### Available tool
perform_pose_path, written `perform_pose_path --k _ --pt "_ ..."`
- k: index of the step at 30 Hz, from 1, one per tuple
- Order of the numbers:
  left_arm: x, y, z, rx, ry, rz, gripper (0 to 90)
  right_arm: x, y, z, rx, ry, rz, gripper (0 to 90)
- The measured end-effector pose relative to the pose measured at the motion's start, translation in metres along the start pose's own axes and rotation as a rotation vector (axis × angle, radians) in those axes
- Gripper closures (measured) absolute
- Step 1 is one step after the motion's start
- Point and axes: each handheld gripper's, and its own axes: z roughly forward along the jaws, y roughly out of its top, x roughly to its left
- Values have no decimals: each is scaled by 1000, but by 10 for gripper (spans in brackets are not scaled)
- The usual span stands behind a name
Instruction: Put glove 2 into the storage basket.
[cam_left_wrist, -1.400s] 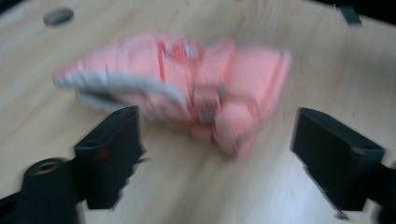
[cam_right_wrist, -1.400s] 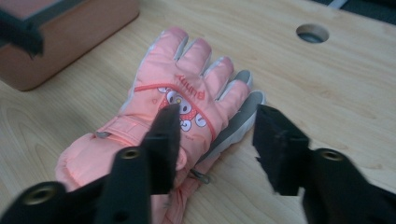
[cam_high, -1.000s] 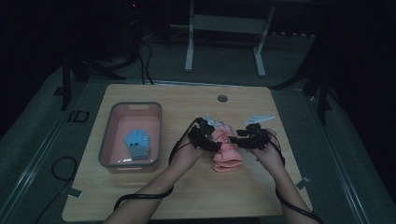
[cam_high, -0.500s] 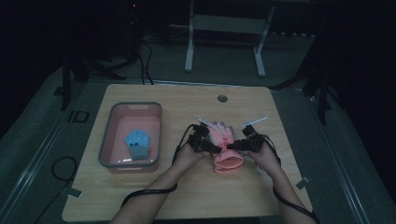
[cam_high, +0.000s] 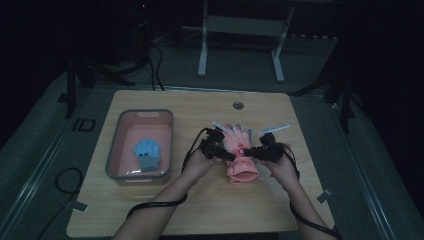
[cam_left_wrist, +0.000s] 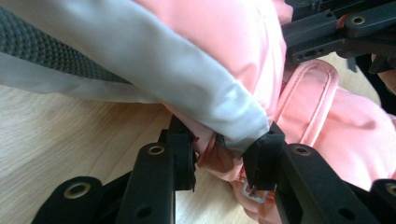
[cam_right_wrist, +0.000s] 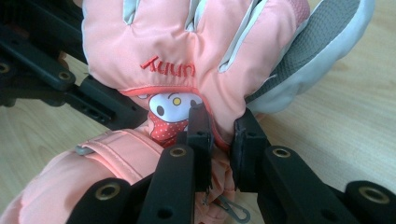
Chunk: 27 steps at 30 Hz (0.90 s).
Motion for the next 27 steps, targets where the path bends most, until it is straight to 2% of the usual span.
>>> perform_pose_path --k 6,13,19,27 --pt "-8 5 -26 5 15 40 686 14 10 -13 -42 19 -8 798" --pt "-12 10 -55 3 55 80 685 34 27 -20 -85 7 -26 798" --pt "-10 8 -78 11 76 91 685 48 39 -18 -100 33 -46 798" --pt "-4 6 -111 26 124 105 685 70 59 -10 -117 53 -71 798"
